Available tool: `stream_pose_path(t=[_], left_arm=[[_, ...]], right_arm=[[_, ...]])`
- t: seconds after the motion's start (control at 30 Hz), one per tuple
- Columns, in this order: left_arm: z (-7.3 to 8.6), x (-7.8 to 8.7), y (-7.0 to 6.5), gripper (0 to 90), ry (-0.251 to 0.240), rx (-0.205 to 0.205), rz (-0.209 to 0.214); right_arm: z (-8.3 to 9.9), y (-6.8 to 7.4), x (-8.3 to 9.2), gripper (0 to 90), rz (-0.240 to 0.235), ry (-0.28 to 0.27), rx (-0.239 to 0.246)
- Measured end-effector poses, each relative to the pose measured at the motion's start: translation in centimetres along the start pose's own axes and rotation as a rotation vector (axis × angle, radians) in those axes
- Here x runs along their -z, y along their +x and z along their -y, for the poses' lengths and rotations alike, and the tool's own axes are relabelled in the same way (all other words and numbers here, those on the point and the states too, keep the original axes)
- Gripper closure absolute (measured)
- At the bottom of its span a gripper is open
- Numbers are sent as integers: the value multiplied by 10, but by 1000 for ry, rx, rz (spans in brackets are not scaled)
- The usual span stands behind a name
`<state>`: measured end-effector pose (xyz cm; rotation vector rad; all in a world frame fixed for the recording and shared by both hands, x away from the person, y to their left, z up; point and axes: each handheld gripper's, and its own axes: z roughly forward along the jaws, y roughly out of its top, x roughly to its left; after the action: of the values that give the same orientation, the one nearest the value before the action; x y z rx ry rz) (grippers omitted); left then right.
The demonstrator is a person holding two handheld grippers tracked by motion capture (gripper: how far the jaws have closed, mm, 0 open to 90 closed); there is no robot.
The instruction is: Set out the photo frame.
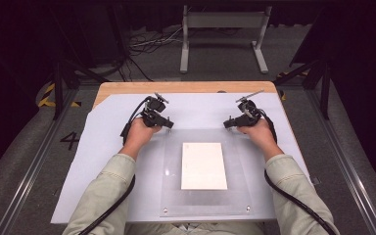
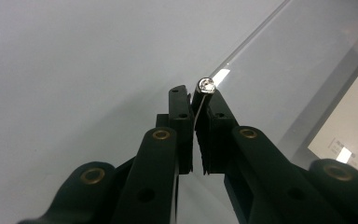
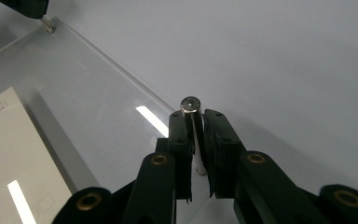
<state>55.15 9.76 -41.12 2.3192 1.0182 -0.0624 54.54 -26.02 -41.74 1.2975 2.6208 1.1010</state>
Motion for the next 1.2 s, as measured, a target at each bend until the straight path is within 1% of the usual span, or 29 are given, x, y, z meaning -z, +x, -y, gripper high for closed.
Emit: stream_pose_path(t=[0.13, 0.17, 0.2, 0.23, 0.3, 0.33, 0.4, 0.47, 0.57, 0.6, 0.63, 0.67, 0.77, 0.9, 1.07, 1.17, 1.2], left_arm=[[-1, 0, 0, 854, 8, -4, 6], [-1, 0, 0, 854, 10, -12, 3], [-1, 0, 0, 854, 9, -12, 5], [-1, 0, 0, 854, 11, -19, 2], [-1, 0, -1, 855, 12, -18, -1], [-1, 0, -1, 855, 12, -18, -1], [-1, 0, -1, 855, 13, -21, -4], [-2, 0, -1, 855, 14, -20, -4], [-2, 0, 0, 856, 15, -15, -3], [-2, -1, -1, 855, 13, -12, -3], [-2, 0, 0, 855, 15, -13, 0], [-2, 0, 0, 855, 16, -13, 1], [-2, 0, 0, 855, 18, -8, 3], [-2, 0, 1, 855, 16, -7, 8], [-2, -1, 1, 854, 18, -4, 9], [-2, -1, 1, 854, 17, -4, 12], [-2, -1, 1, 854, 17, -4, 12]], right_arm=[[1, -1, 0, 800, -9, -1, -7], [1, -1, 0, 775, -16, -2, -13], [2, -2, 0, 740, -5, -10, -15], [2, -2, 0, 740, -5, -10, -15], [2, -2, 1, 714, -2, -16, -13], [3, -2, 2, 691, 9, -22, -2], [4, -2, 5, 635, 21, -35, 1], [5, -1, 10, 576, 34, -50, -5], [7, 0, 20, 558, 52, -64, 3], [10, 1, 28, 542, 62, -77, 7], [12, 2, 32, 540, 65, -82, 13], [12, 2, 32, 540, 65, -82, 13], [20, 10, 44, 540, 79, -87, 55], [33, 20, 58, 537, 60, -99, 83], [50, 39, 76, 535, 49, -111, 143], [59, 51, 85, 529, 36, -113, 171], [59, 51, 85, 529, 36, -113, 171]])
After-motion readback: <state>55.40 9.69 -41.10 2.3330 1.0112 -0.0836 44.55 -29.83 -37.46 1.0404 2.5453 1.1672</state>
